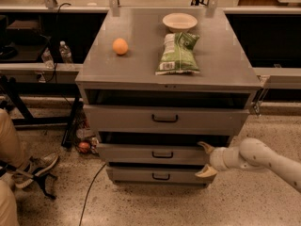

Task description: Open middle drawer

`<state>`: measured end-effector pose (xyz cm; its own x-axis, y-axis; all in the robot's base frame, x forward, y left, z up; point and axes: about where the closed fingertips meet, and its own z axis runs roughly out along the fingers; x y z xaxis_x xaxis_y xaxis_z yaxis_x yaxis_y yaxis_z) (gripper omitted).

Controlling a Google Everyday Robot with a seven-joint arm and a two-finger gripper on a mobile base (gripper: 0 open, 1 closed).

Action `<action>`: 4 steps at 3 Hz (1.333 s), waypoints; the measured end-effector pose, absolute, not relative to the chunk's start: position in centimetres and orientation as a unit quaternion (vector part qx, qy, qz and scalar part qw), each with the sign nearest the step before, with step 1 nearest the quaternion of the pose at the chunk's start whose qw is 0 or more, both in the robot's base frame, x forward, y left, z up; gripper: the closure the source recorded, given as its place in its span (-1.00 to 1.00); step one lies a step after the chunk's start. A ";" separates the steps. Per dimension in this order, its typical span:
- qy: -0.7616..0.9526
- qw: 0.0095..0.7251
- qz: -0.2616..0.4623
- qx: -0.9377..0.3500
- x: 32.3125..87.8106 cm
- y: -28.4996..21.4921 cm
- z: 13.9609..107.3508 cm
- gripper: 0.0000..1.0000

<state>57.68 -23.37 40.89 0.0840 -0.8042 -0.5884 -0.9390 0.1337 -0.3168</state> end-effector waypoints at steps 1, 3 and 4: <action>0.682 0.340 0.108 -0.639 55.8 -25.0 41.2 0.14; 0.682 0.340 0.108 -0.638 55.8 -25.0 42.6 1.00; 0.682 0.340 0.108 -0.638 55.8 -25.0 42.7 1.00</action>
Offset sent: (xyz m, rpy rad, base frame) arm -0.0991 -0.0643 0.0406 0.0297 0.0936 -0.0655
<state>55.76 -25.01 42.71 0.0470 -0.7968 -0.6024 -0.9443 0.1613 -0.2869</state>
